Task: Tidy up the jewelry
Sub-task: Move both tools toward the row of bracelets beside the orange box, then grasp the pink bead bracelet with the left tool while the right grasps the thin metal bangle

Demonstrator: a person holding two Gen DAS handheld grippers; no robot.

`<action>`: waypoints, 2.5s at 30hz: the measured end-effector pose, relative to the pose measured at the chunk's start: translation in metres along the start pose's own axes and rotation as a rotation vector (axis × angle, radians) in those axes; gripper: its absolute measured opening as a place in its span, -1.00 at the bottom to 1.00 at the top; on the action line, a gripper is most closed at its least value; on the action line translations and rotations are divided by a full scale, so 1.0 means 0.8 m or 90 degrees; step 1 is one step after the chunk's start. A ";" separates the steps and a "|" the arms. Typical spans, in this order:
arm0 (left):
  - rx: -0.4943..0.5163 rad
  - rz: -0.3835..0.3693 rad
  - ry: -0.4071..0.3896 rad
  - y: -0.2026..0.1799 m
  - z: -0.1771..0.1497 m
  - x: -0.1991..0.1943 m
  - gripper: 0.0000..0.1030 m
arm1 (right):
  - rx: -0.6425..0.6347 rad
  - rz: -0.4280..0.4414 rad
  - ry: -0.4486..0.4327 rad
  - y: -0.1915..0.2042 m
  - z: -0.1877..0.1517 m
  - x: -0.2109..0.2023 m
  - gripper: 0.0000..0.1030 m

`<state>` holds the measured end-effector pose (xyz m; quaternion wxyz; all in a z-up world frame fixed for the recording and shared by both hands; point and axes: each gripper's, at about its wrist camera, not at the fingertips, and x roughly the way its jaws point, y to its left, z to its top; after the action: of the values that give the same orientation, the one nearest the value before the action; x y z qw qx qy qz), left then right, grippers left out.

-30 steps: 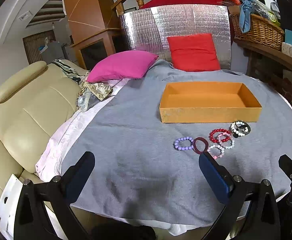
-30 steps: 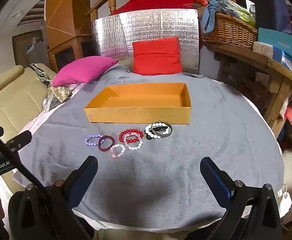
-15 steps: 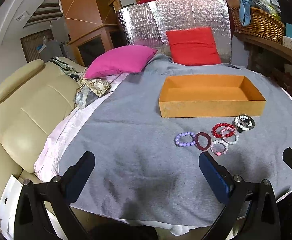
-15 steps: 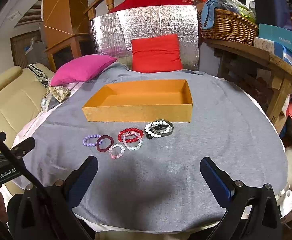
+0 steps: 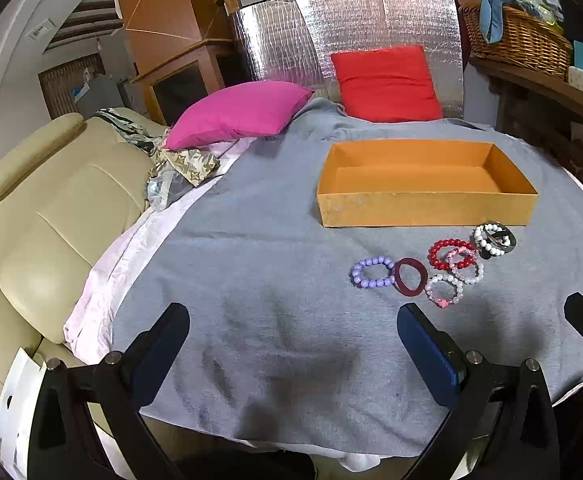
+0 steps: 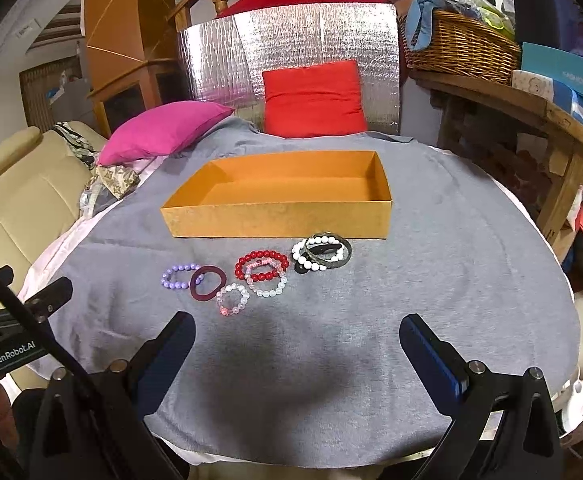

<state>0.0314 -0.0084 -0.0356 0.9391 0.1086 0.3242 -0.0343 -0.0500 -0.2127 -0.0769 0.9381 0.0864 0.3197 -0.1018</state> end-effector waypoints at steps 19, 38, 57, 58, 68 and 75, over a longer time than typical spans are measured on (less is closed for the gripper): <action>0.001 -0.006 0.016 -0.009 0.006 0.031 1.00 | 0.004 -0.004 0.018 -0.002 0.005 0.033 1.00; 0.038 -0.024 0.058 -0.035 0.025 0.100 1.00 | 0.019 -0.026 0.036 -0.028 0.030 0.095 1.00; 0.010 -0.124 0.161 -0.034 0.056 0.226 1.00 | 0.107 0.068 0.143 -0.088 0.058 0.208 1.00; 0.001 -0.133 0.165 -0.032 0.056 0.228 1.00 | 0.113 0.072 0.149 -0.089 0.059 0.214 1.00; 0.025 -0.154 0.169 -0.047 0.054 0.231 1.00 | 0.137 0.081 0.182 -0.076 0.070 0.269 1.00; 0.043 -0.218 0.145 -0.069 0.056 0.211 1.00 | 0.146 0.061 0.164 -0.075 0.074 0.275 0.28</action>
<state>0.1839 -0.0714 -0.1153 0.8728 0.0864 0.4404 -0.1915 0.1405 -0.3140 -0.1722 0.8771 0.2202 0.4192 -0.0809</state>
